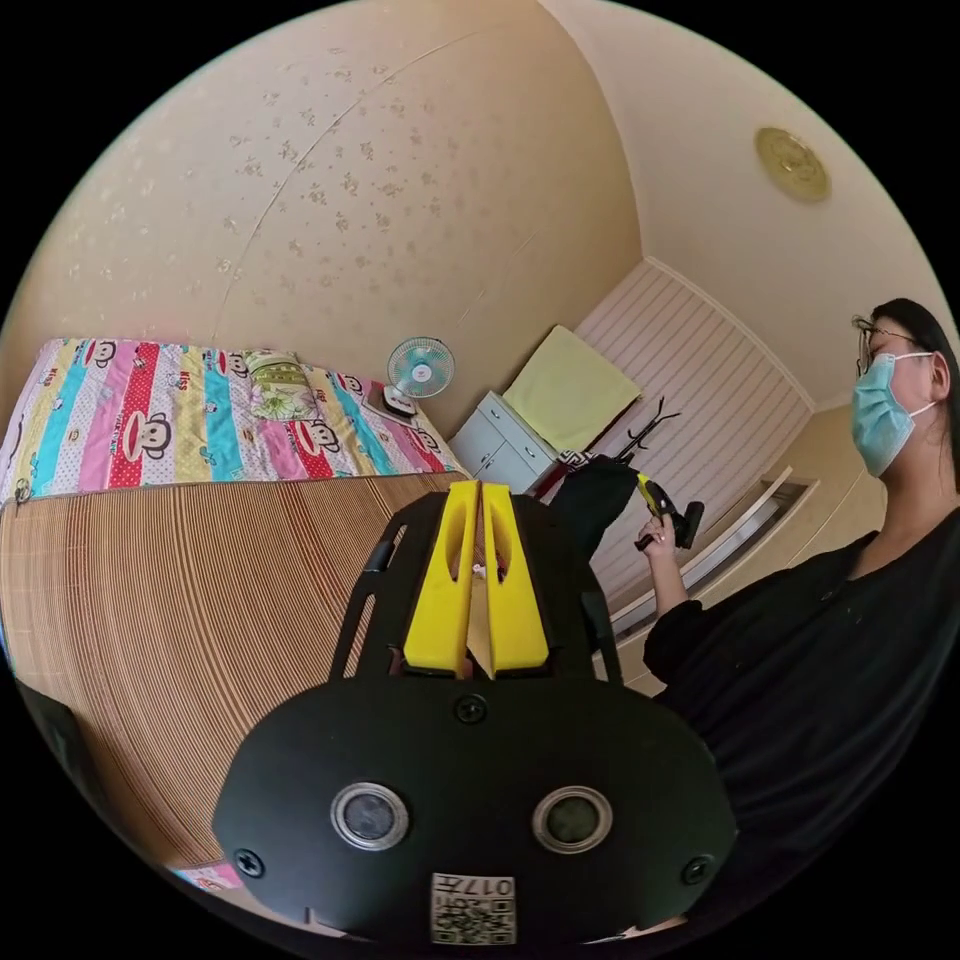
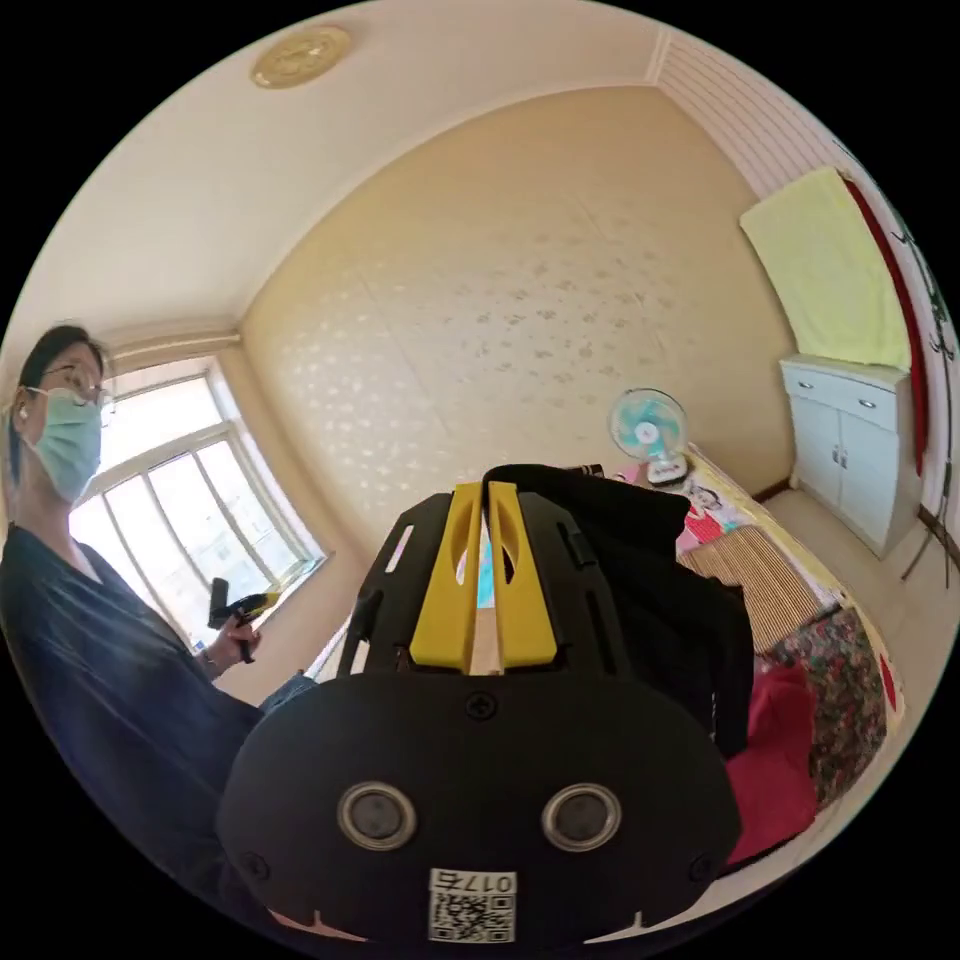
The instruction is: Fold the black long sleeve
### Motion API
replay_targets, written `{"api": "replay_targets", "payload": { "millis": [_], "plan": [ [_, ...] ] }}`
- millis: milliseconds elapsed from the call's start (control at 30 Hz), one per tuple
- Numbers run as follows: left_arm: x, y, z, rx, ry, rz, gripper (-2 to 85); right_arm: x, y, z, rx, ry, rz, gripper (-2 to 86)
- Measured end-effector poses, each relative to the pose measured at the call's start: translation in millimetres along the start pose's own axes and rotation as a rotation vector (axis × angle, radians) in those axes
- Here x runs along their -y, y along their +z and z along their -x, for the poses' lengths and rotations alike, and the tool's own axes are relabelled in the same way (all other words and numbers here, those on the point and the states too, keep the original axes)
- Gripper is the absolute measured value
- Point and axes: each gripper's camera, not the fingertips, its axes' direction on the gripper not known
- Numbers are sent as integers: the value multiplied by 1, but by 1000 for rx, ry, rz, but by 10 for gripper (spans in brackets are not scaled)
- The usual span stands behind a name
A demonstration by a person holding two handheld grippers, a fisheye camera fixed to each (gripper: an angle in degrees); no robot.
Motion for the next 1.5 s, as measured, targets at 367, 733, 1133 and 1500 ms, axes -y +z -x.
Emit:
{"api": "replay_targets", "payload": {
  "millis": [367, 733, 1133, 1500],
  "plan": [
    [-1, 9, 1, -44, 269, 56, 30, 64, 32, 72, 1029, -165, -264, 13],
    [14, 4, -7, -70, 449, 2, 70, 96, 150, 168, 1691, -163, -82, 14],
    [49, 32, -20, -78, 618, 1, 80, 107, 111, 196, 1896, -385, -88, 10],
    [79, 99, -15, -677, 584, 121, 63, 99, 112, 185, 1802, -342, 28, 11]
  ]
}}
